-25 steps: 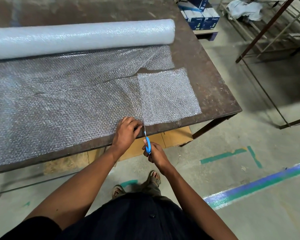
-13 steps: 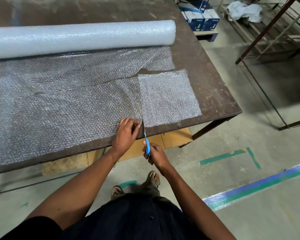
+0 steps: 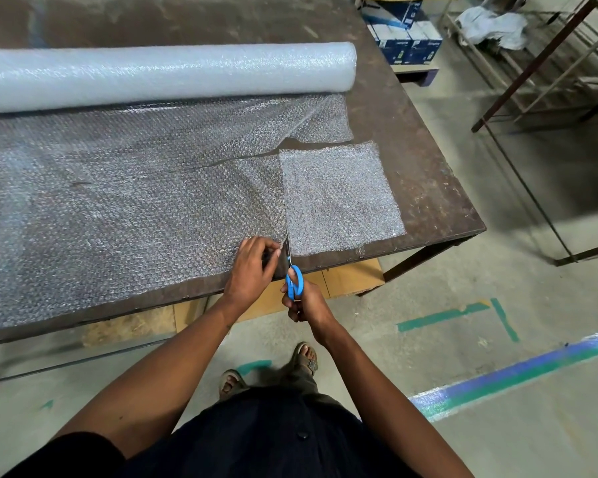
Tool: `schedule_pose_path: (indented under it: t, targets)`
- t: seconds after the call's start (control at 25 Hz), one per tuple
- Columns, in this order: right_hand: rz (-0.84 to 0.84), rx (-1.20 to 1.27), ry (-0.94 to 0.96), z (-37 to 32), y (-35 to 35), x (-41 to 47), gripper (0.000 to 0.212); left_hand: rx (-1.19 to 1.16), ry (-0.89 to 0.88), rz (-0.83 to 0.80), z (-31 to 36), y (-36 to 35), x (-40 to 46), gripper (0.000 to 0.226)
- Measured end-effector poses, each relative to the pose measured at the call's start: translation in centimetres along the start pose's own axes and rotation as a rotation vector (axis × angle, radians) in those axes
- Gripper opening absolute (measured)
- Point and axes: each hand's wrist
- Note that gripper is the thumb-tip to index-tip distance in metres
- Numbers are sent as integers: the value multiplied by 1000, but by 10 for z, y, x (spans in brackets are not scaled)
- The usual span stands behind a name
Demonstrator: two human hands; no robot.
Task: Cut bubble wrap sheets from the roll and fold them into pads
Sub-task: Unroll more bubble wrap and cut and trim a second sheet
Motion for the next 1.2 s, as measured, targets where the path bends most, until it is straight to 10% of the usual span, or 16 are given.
schedule_pose_path:
  t: [1.2]
  targets:
    - [19, -24, -42, -41, 12, 7, 49, 35, 13, 7, 0, 0, -2, 4]
Point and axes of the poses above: each hand's wrist, its own x-axis towards the middle knuckle, its own y-axis out of the back of the hand, z = x × y, and after that the axes turned 2 degrees about -x, right-handed
